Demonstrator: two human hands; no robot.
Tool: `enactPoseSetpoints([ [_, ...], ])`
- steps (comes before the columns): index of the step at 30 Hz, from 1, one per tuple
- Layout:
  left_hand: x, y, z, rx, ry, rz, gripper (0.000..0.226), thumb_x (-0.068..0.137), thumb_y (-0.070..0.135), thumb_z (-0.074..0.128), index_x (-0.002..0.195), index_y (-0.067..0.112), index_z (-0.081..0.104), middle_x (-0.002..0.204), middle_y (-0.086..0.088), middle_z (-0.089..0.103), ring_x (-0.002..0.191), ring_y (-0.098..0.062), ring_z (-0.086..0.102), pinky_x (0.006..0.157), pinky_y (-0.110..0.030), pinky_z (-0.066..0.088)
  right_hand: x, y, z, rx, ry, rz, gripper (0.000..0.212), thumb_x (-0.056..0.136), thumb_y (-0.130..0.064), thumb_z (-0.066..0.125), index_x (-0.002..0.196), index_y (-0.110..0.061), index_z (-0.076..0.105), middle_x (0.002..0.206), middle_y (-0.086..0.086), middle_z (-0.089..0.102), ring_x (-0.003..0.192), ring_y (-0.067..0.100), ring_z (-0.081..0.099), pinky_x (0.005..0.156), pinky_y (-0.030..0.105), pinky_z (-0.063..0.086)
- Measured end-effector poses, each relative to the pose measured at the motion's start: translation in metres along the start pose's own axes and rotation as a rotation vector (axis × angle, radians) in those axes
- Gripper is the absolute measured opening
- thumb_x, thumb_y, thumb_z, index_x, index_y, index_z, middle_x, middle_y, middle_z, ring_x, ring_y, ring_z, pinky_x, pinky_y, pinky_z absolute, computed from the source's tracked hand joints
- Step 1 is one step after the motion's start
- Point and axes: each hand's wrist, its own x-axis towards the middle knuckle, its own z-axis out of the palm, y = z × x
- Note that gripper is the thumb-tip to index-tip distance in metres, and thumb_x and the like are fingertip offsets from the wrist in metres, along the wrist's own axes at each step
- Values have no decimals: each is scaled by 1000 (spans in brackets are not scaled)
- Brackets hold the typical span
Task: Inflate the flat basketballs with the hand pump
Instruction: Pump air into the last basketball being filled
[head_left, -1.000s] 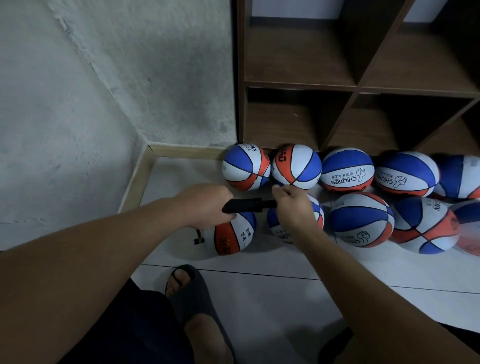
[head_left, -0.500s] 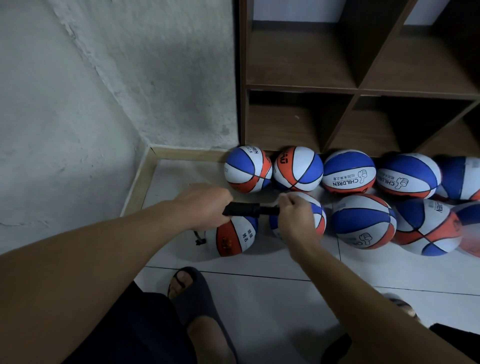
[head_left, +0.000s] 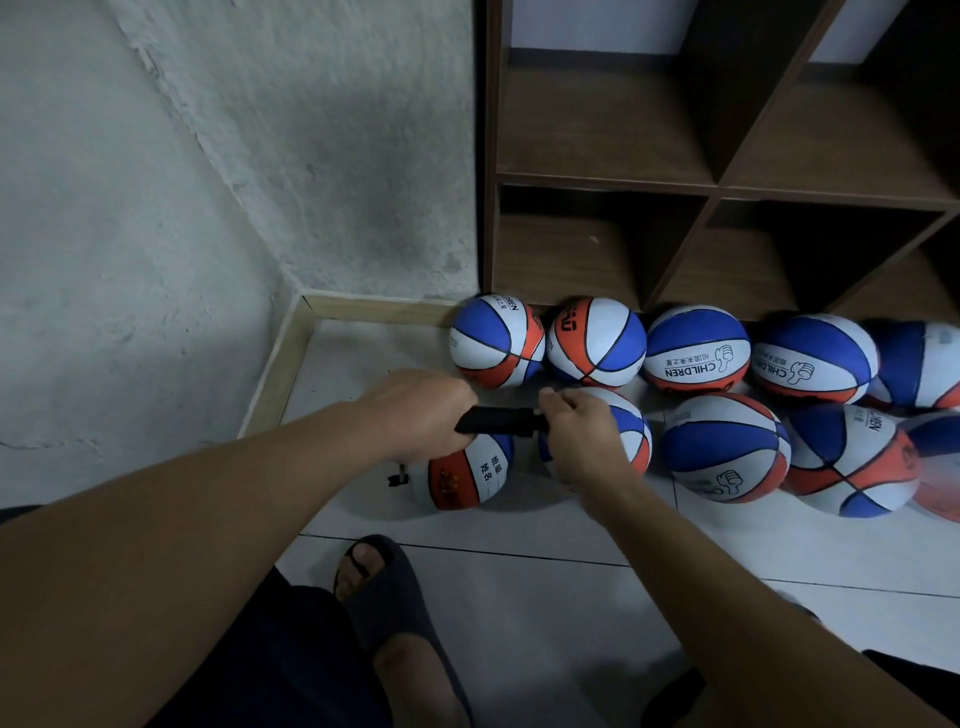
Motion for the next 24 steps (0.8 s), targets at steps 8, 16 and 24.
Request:
enactPoseSetpoints([
  [8,-2,-15,-1,-120,-50,-101,31,98,45,67,75,26,59,69,2,64,58,-16,60,56,-30,43,32,2,-62,140,184,109,20,100,-24,55,84,-12,53,68,6,36,60,21,31,52,35,28],
  [16,-5,12,0,-26,-11,-63,35,101,36,63,70,29,49,67,3,59,56,-17,55,53,-30,39,-2,2,-4,3,55,14,32,112,-37,46,98,-14,63,78,4,56,70,21,51,63,33,46],
  [24,-6,13,-1,12,5,-29,31,99,35,63,72,28,51,68,3,59,56,-17,55,52,-30,38,-4,1,7,8,35,-10,34,110,-37,46,93,-13,62,78,4,59,74,23,58,72,46,53],
])
